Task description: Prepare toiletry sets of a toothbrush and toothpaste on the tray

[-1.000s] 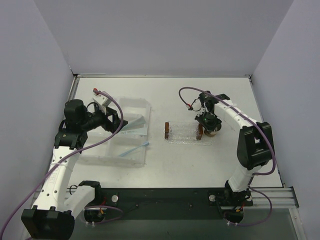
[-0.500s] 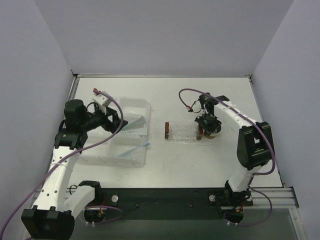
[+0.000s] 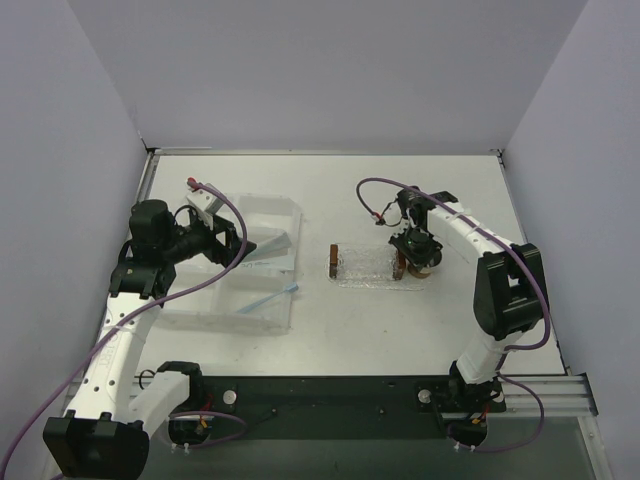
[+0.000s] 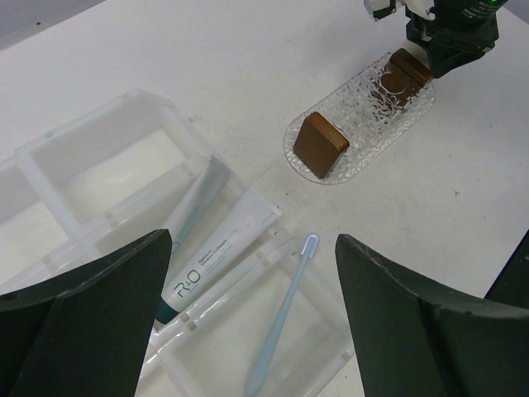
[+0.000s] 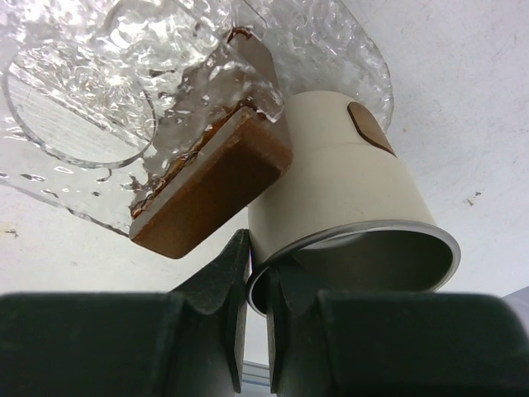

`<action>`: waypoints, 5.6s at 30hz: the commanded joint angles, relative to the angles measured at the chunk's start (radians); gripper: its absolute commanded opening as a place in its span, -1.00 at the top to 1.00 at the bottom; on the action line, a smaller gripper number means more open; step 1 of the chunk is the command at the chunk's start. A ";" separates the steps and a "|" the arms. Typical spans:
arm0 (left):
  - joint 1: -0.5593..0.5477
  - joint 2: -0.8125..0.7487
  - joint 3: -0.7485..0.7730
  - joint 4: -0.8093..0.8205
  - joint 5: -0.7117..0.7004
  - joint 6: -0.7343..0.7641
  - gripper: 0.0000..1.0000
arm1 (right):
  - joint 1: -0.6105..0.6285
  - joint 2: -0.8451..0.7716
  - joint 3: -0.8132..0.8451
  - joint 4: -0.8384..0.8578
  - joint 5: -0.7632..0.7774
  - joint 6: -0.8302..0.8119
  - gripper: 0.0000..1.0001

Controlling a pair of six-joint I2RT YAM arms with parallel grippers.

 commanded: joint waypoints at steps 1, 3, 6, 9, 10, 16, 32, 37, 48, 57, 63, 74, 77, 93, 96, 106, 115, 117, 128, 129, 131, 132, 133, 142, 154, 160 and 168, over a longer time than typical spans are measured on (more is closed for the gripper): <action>0.006 -0.012 0.002 0.042 0.010 0.006 -0.83 | 0.015 -0.011 0.018 -0.065 0.009 -0.012 1.00; 0.006 -0.014 0.000 0.041 0.010 0.006 -0.83 | 0.018 -0.011 0.024 -0.074 0.011 -0.018 1.00; 0.006 -0.014 0.002 0.041 0.010 0.009 -0.83 | 0.022 -0.010 0.034 -0.081 0.017 -0.020 1.00; 0.006 -0.019 0.002 0.039 0.010 0.007 -0.83 | 0.023 -0.007 0.038 -0.085 0.024 -0.021 1.00; 0.006 -0.019 0.000 0.038 0.010 0.010 -0.83 | 0.023 -0.005 0.040 -0.085 0.026 -0.023 1.00; 0.005 -0.019 0.000 0.041 0.012 0.009 -0.83 | 0.023 0.002 0.046 -0.088 0.031 -0.023 0.94; 0.006 -0.020 -0.004 0.038 0.010 0.010 -0.83 | 0.026 0.013 0.052 -0.092 0.026 -0.018 0.73; 0.006 -0.022 -0.006 0.038 0.012 0.014 -0.83 | 0.029 0.009 0.047 -0.092 0.028 -0.014 0.67; 0.006 -0.023 -0.011 0.039 0.010 0.014 -0.83 | 0.038 -0.022 0.060 -0.097 0.032 -0.001 0.42; 0.006 -0.022 -0.011 0.041 0.009 0.014 -0.83 | 0.039 -0.094 0.093 -0.114 0.038 0.016 0.23; 0.006 -0.020 -0.005 0.042 0.003 0.015 -0.84 | 0.038 -0.165 0.124 -0.137 0.041 0.023 0.21; 0.006 0.081 0.061 0.048 -0.108 0.029 -0.84 | 0.036 -0.290 0.196 -0.089 -0.063 0.121 0.21; 0.003 0.122 0.083 0.032 -0.097 0.079 -0.83 | 0.044 -0.318 0.187 -0.046 -0.091 0.129 0.22; -0.167 0.391 0.190 0.002 -0.288 0.251 -0.69 | 0.115 -0.416 0.086 0.086 -0.144 0.128 0.22; -0.221 0.426 0.195 -0.010 -0.374 0.267 -0.66 | 0.127 -0.435 0.064 0.101 -0.149 0.126 0.22; -0.343 0.550 0.189 0.081 -0.566 0.339 -0.51 | 0.145 -0.444 0.029 0.116 -0.180 0.115 0.23; -0.411 0.669 0.236 0.035 -0.715 0.343 -0.38 | 0.147 -0.430 0.021 0.118 -0.176 0.105 0.23; -0.411 0.669 0.230 0.047 -0.727 0.339 -0.37 | 0.148 -0.426 0.023 0.118 -0.178 0.105 0.24; -0.417 0.687 0.197 0.071 -0.757 0.320 -0.37 | 0.150 -0.415 0.018 0.116 -0.181 0.105 0.24; -0.417 0.687 0.193 0.073 -0.760 0.320 -0.36 | 0.150 -0.413 0.017 0.116 -0.181 0.105 0.24; -0.419 0.687 0.187 0.071 -0.761 0.316 -0.37 | 0.150 -0.413 0.017 0.116 -0.177 0.103 0.24; -0.417 0.686 0.184 0.070 -0.761 0.313 -0.36 | 0.150 -0.413 0.015 0.116 -0.178 0.101 0.24; -0.417 0.682 0.181 0.070 -0.761 0.310 -0.36 | 0.150 -0.413 0.015 0.116 -0.178 0.101 0.23; -0.417 0.659 0.152 0.079 -0.760 0.296 -0.35 | 0.150 -0.406 0.011 0.116 -0.173 0.098 0.24; -0.417 0.713 0.154 0.091 -0.761 0.300 -0.27 | 0.150 -0.399 0.006 0.115 -0.176 0.101 0.24; -0.417 0.725 0.146 0.091 -0.758 0.305 -0.23 | 0.148 -0.395 0.006 0.113 -0.181 0.101 0.24; -0.417 0.739 0.146 0.079 -0.747 0.325 -0.16 | 0.151 -0.392 0.006 0.110 -0.184 0.101 0.24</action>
